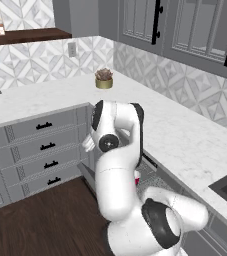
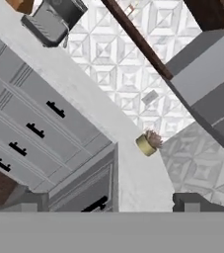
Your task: Pick up the cup and bowl from the counter, place them in the dishwasher, and close the dishwasher door.
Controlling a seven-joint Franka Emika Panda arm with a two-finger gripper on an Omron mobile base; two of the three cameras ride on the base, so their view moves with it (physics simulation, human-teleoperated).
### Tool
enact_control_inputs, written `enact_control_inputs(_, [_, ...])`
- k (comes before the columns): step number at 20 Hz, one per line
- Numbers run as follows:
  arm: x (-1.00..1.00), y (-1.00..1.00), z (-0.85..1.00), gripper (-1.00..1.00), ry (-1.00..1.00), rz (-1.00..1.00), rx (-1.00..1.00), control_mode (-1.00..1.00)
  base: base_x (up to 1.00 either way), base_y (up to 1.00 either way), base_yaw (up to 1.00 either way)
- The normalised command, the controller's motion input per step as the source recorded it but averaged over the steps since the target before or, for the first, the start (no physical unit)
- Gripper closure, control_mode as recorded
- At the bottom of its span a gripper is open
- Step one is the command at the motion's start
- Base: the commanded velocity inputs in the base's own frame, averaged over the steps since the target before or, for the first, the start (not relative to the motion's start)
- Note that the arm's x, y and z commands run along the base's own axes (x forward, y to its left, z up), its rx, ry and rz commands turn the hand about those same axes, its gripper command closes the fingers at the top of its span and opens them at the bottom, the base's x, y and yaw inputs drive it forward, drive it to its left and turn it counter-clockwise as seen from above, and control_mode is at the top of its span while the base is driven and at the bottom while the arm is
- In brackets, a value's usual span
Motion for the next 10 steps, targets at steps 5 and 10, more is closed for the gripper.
enact_control_inputs(5, [-0.32, 0.89, 0.46, -1.00, -0.42, 0.08, -0.35, -1.00, 0.00, 0.00, 0.00])
enact_control_inputs(10, [-0.34, 0.64, 0.28, -1.00, -0.98, 0.15, -0.56, -1.00, 0.00, 0.00, 0.00])
